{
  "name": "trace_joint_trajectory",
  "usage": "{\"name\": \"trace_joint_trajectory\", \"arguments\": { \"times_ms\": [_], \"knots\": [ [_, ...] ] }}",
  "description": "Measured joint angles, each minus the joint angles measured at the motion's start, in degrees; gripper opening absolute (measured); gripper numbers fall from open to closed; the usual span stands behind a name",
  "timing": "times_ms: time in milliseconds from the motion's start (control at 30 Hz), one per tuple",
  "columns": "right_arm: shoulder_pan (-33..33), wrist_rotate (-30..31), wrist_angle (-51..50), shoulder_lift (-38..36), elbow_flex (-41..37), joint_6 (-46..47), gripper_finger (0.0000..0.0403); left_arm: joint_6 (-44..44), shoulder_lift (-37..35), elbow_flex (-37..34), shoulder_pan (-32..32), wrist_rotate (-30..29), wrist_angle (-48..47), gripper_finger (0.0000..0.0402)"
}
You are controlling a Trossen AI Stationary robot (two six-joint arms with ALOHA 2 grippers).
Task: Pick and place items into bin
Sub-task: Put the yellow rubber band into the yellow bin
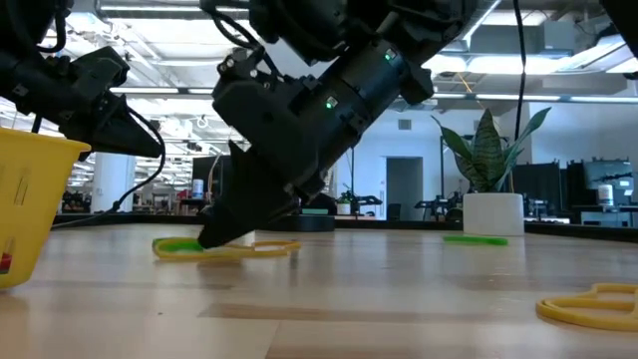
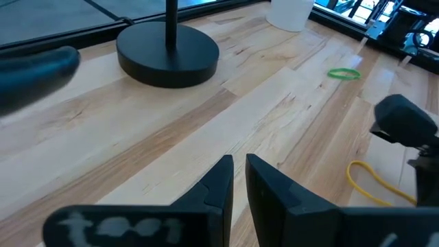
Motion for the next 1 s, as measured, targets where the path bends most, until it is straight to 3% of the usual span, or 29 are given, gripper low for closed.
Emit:
{"name": "trace_joint_trajectory", "arguments": {
  "times_ms": [1000],
  "knots": [
    [-0.2,0.0,0.4,0.3,1.4,-1.4,0.0081,0.0,0.0,0.0,0.0,0.0,-0.2,0.0028]
  ]
}}
